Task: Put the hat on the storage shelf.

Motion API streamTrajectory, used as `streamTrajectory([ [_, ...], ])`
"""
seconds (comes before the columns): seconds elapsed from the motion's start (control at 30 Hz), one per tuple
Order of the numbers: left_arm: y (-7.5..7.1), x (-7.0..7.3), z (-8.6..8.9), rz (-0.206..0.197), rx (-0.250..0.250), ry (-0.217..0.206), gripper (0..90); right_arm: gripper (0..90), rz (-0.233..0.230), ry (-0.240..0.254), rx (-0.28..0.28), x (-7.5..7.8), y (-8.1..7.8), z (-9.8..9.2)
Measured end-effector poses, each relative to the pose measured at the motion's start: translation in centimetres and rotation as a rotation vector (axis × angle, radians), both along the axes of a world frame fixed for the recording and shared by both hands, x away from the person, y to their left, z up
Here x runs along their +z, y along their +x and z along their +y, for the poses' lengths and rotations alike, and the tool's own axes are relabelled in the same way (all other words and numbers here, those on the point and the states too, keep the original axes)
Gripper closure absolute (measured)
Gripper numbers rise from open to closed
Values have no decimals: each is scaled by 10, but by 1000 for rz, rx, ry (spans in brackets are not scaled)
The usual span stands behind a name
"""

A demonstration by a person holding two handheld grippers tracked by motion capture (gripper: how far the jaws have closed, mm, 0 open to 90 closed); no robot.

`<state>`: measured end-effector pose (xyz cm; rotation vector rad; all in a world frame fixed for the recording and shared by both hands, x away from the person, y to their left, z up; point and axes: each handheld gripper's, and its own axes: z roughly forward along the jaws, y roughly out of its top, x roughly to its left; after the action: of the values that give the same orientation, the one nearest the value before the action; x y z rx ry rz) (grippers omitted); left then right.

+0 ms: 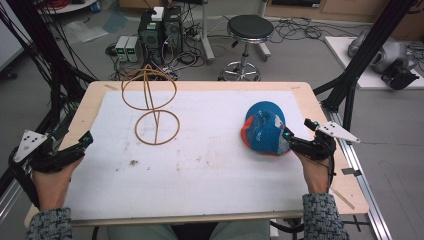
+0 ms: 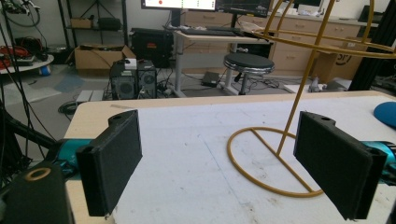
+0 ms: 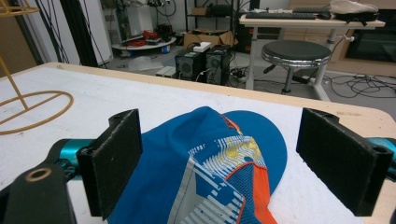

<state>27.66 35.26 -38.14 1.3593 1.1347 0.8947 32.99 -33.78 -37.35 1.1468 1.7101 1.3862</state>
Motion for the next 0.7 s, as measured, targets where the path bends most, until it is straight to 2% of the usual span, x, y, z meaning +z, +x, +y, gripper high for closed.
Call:
streamTrajectory([
  [0.47,0,0,1,0,5,0,154,134,4,2,1,-1,0,1],
  [0.7,-1,0,1,6,2,3,154,151,7,2,15,-1,2,8],
])
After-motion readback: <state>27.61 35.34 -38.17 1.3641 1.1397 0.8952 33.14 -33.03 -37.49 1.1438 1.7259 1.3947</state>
